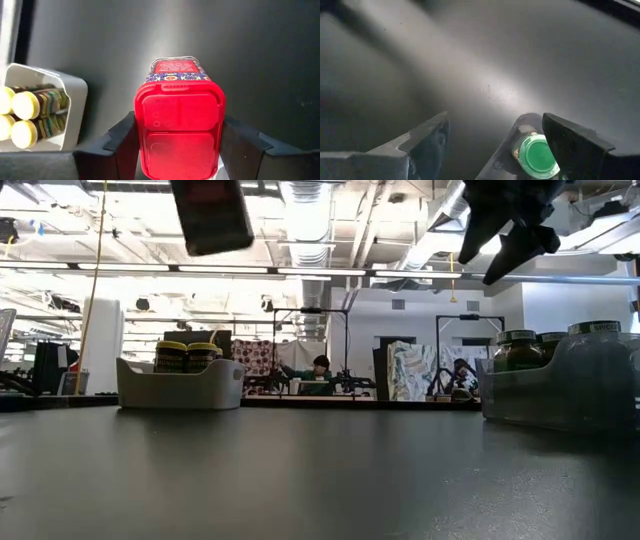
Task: Sort spices by type
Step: Put the red seasoning can into the transparent bin
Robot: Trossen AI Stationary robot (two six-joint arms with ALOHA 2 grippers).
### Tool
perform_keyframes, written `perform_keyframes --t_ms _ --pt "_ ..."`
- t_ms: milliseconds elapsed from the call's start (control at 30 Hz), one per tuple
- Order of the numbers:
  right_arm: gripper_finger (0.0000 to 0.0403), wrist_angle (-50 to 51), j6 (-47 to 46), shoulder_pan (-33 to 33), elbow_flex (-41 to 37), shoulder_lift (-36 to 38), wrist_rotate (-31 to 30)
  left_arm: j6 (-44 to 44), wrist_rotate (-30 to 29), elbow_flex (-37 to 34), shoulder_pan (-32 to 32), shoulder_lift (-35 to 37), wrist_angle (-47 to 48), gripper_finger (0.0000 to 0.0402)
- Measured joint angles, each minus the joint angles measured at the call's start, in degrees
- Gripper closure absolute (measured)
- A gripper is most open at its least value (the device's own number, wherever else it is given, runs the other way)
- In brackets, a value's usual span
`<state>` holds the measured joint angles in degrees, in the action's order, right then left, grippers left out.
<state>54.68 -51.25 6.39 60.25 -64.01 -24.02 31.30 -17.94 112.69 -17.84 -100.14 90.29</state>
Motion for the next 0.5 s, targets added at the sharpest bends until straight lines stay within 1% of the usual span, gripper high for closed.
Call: perform_keyframes --t_ms 67,133,233,300,400,500 --pt "0.0057 -0.02 -1.77 0.00 0.00 0.00 -0.01 1.24 -0.44 -4.55 -1.25 3.84 -0.67 0.0188" --pt "0.0057 -0.05 -3.39 -0.05 0.00 0.00 -0.01 2.93 0.67 -10.29 -2.46 7.61 -0.22 0.0188" --pt "0.0057 -0.19 -5.39 -0.17 0.00 0.00 -0.01 6.02 4.04 -19.09 -4.63 13.15 -0.05 0.0188" --pt "0.0057 -0.54 -6.21 -0.17 0.00 0.00 -0.03 8.41 4.40 -24.01 -7.14 17.01 -0.56 0.0188" --pt "0.0057 -1.31 -6.36 -0.17 0.00 0.00 -0.03 11.98 4.36 -29.56 -11.16 22.19 -2.25 0.0187" --pt "0.0057 -1.49 -7.86 -0.17 0.00 0.00 -0.03 12.61 5.02 -32.55 -14.98 25.69 -3.34 0.0186"
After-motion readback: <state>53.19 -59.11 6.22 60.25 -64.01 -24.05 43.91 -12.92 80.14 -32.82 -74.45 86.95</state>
